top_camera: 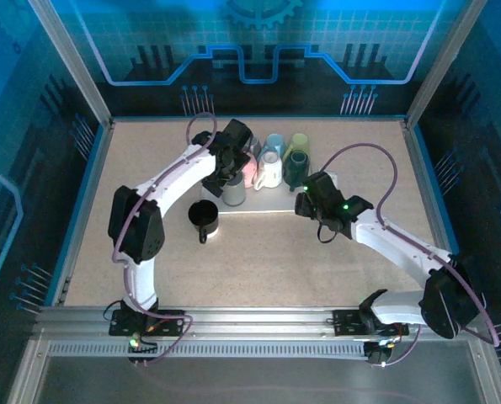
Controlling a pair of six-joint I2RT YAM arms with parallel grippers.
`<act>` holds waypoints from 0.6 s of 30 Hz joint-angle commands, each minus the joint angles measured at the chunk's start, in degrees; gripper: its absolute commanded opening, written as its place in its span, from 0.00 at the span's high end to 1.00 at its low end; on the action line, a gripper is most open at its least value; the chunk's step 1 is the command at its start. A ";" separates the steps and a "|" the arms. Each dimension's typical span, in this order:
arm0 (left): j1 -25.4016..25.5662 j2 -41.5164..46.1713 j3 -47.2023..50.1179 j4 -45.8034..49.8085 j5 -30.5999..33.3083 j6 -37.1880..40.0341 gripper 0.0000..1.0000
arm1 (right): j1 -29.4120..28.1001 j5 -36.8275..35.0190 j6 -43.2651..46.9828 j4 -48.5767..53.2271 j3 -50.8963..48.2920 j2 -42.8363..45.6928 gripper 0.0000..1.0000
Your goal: Turn the mug right side up
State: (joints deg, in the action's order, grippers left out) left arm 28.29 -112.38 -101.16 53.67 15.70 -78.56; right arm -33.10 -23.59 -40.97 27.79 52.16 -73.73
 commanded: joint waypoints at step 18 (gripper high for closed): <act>-2.25 -5.87 0.21 -2.63 -3.05 -3.13 0.01 | -0.61 -0.25 0.36 -3.05 -1.29 -3.38 0.34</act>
State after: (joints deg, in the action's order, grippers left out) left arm 26.76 -117.10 -101.86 51.70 13.58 -81.12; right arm -33.10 -23.57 -40.93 25.65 51.68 -76.18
